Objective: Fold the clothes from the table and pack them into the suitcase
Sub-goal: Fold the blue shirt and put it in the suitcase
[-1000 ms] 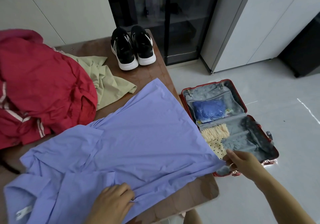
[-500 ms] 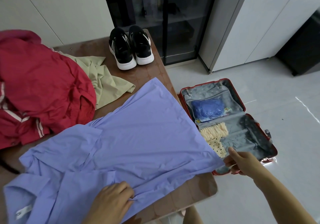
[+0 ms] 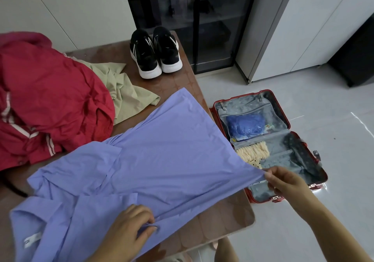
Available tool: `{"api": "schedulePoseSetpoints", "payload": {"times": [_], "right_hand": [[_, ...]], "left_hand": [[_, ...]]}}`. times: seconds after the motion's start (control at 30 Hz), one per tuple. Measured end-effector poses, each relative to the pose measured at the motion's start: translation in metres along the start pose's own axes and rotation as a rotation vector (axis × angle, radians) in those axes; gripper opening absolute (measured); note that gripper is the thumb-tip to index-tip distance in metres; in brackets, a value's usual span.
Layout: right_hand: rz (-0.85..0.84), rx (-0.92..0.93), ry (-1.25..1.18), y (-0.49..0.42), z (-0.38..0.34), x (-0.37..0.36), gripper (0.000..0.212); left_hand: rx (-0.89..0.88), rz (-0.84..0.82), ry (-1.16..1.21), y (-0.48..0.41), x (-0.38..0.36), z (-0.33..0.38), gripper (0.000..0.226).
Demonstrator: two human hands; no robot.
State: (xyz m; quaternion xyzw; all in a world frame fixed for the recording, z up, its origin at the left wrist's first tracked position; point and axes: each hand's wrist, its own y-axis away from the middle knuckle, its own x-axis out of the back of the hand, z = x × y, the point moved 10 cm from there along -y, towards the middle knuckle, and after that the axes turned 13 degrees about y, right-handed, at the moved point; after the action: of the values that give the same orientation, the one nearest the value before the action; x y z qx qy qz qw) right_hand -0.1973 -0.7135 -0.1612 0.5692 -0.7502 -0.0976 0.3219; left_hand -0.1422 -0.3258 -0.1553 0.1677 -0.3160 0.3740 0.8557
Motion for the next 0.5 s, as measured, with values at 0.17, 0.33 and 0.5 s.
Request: {"api": "schedulePoseSetpoints", "payload": {"times": [0.17,0.33,0.5], "right_hand": [[0.026,0.064,0.171,-0.004,-0.008,-0.001,0.014],[0.109,0.125,0.479,-0.030,-0.025,-0.006,0.010],[0.165,0.081,0.684,-0.054,-0.033,-0.027,0.013]], "left_hand": [[0.096,-0.026,0.075,0.011,-0.001,-0.011,0.027],[0.122,0.069,-0.039,0.007,0.011,-0.013,0.029],[0.130,0.148,-0.299,-0.006,0.024,-0.019,0.031]]}}
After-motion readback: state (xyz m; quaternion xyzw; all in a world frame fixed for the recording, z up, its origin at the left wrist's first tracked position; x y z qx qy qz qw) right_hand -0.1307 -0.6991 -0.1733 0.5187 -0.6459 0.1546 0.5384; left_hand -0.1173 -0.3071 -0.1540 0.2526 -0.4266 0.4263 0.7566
